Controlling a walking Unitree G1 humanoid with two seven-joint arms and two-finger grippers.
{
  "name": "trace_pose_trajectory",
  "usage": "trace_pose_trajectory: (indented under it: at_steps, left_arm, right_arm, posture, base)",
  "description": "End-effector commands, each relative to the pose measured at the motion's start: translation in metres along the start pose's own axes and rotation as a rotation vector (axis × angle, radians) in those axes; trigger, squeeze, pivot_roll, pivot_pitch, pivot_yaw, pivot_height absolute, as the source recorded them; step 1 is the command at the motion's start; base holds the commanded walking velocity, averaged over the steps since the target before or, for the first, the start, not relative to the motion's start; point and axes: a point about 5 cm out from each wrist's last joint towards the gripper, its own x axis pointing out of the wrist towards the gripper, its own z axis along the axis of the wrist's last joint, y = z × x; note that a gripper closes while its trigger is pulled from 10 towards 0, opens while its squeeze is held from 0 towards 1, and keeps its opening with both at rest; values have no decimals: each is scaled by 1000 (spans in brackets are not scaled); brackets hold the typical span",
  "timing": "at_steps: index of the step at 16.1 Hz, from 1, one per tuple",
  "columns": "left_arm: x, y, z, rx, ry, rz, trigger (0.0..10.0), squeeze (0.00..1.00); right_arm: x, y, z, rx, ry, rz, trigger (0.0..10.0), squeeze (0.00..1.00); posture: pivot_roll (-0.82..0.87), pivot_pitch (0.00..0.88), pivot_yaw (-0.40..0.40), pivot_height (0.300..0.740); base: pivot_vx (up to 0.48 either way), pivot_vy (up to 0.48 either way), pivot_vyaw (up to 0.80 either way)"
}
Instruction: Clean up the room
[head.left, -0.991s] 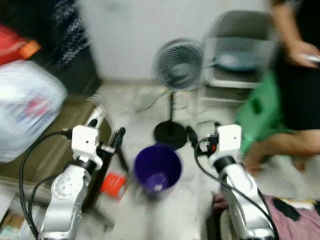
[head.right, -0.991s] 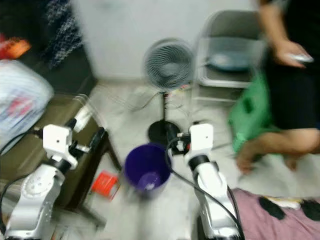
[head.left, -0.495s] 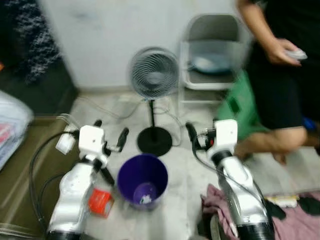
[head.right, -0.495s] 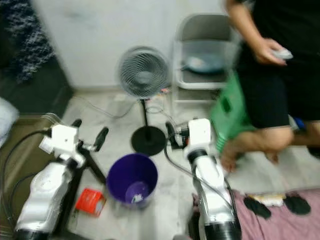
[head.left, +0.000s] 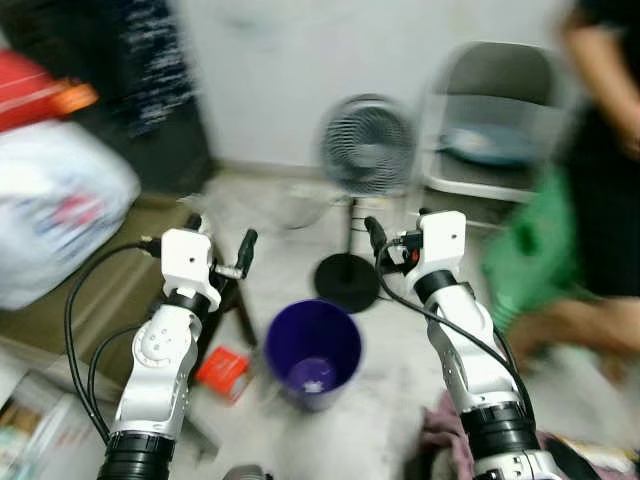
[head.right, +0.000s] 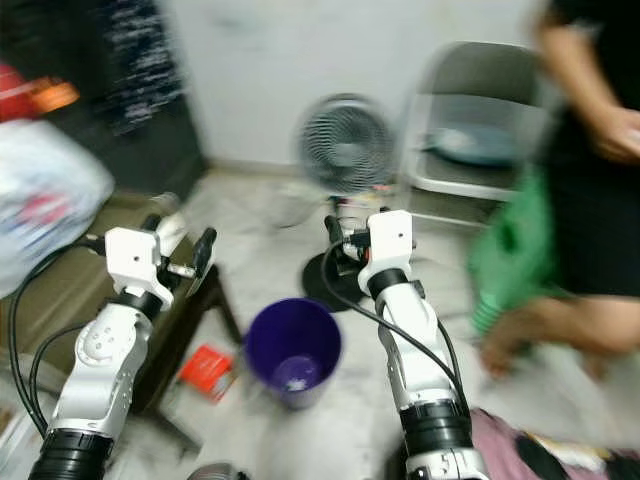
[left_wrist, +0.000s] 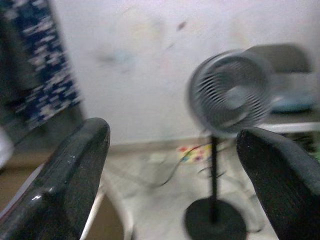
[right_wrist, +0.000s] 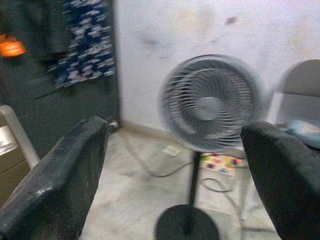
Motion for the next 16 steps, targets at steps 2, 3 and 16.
trace_pose_trajectory:
  at_steps: [2, 3, 16]
  left_arm:
    - [-6, -3, -12, 3, 40, -6, 10000, 0]
    - [-7, -7, -15, 4, 46, -28, 10000, 0]
    - [-29, -3, 1, -48, -33, 8, 10000, 0]
  right_arm:
    - [-1, 6, -6, 3, 10, 13, 10000, 0]
    - [-3, 6, -11, 16, 21, -3, 10000, 0]
    - [-44, -19, -12, -3, 18, -87, 10000, 0]
  posture:
    - [-25, 0, 50, 740]
    - [-25, 0, 53, 740]
    - [-37, 0, 38, 740]
  base:
    - [0, 0, 800]
    - [0, 0, 800]
    - [0, 0, 800]
